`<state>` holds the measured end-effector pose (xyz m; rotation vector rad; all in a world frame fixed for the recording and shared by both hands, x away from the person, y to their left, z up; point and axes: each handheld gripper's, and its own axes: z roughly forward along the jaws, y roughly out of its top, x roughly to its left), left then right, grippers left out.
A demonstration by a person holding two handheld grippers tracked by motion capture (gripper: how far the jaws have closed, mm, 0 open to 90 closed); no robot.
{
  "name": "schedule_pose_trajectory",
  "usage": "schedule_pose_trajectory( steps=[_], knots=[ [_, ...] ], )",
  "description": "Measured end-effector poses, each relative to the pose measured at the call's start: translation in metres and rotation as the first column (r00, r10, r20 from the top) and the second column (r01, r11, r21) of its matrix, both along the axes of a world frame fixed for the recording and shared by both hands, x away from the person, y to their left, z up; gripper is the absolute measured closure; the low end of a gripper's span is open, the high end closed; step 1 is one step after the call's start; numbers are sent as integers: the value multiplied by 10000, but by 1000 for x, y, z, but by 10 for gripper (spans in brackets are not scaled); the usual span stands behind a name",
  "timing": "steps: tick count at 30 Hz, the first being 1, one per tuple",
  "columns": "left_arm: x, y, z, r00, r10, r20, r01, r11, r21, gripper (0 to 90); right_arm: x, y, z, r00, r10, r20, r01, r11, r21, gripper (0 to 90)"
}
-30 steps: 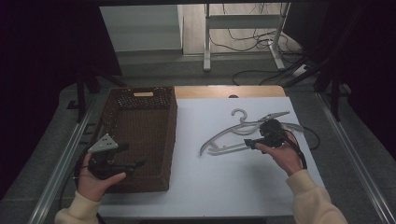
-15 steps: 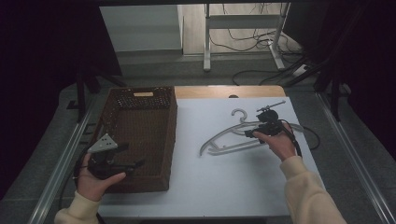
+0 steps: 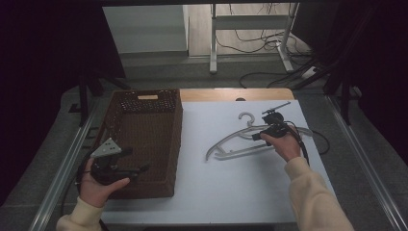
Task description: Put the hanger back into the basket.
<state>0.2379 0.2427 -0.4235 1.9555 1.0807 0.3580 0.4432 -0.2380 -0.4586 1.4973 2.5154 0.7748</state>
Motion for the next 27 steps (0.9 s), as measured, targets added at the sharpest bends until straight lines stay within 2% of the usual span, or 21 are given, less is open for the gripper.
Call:
schedule_pose_trajectory(
  steps=[3, 4, 5, 8, 9, 16, 20, 25, 26, 27],
  knots=[
    [0, 0, 0, 10000, 0, -13, 0, 10000, 4, 148, 2, 2, -3, 9996, 35, -272, -39, 9999, -155, 716],
    [0, 0, 0, 10000, 0, -13, 0, 10000, 4, 148, 2, 2, -3, 9996, 35, -272, -39, 9999, -155, 716],
    [0, 0, -1, 10000, -9, -17, 9, 10000, 15, 148, 3, 4, -6, 9984, 85, -561, -98, 9997, -227, 759],
    [0, 0, -1, 10000, -21, -53, 21, 10000, 11, 148, 3, 7, -9, 9967, 140, -793, -175, 9989, -432, 847],
    [0, 0, -2, 10000, -14, -30, 14, 10000, 16, 150, 3, 10, -13, 9942, 175, -1060, -242, 9978, -624, 890],
    [-1, -1, 1, 9998, -53, 201, 52, 10000, 66, 155, 0, 17, -17, 9905, 475, -1288, -624, 9915, -1140, 894],
    [-1, -1, -1, 9999, -54, 131, 53, 10000, 82, 154, -2, 19, -19, 9862, 584, -1546, -766, 9905, -1141, 894],
    [0, 0, -1, 10000, -11, 89, 10, 10000, 42, 154, -16, 28, -19, 9808, 1093, -1617, -1281, 9855, -1110, 894],
    [0, 1, -1, 10000, -6, 61, 5, 10000, 55, 154, -25, 30, -18, 9768, 1331, -1675, -1511, 9835, -997, 894],
    [0, 1, -1, 10000, -6, 61, 5, 10000, 55, 154, -25, 30, -18, 9768, 1331, -1675, -1511, 9835, -997, 894]
  ],
)
